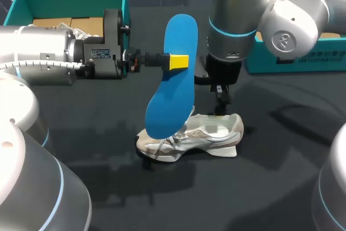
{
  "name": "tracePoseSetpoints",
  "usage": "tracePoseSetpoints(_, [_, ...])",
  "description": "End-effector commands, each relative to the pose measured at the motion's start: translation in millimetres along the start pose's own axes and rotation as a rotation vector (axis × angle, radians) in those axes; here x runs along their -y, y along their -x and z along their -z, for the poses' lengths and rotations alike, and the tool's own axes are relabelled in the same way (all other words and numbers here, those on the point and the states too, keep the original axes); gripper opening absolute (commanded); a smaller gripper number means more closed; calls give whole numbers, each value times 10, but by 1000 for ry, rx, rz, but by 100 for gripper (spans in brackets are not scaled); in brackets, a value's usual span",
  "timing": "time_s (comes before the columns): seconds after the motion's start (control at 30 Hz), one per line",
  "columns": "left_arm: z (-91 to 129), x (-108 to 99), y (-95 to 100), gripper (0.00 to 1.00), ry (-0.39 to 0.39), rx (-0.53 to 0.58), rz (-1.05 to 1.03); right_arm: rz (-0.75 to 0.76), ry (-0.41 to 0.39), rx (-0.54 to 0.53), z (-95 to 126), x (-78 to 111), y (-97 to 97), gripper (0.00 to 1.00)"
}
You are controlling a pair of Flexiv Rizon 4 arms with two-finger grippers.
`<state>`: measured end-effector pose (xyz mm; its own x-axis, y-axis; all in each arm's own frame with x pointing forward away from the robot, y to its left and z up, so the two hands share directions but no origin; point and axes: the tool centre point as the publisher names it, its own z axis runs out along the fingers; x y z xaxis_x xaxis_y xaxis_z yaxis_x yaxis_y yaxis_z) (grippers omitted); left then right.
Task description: Take the shoe out of the shoebox, open the shoe tongue, remove and reinsert the insole, then place the shoe into the shoebox
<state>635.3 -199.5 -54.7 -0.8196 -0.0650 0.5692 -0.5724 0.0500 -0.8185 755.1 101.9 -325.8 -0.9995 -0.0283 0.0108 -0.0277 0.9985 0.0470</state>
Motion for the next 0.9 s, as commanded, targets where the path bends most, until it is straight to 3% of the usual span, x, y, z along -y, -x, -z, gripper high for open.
tracePoseSetpoints(0.03, [-20, -7, 6, 0, -2, 0, 0, 1, 4, 2, -160, -71, 33, 100])
tracePoseSetpoints(0.4, [-20, -7, 6, 0, -2, 0, 0, -6, 17, -15, -426, -157, 42, 100])
tracePoseSetpoints(0.7, [-20, -7, 6, 0, -2, 0, 0, -26, 20, -25, -554, -220, -20, 73])
tracePoseSetpoints(0.9, [-20, -7, 6, 0, -2, 0, 0, -29, 20, -40, -634, -260, -71, 67])
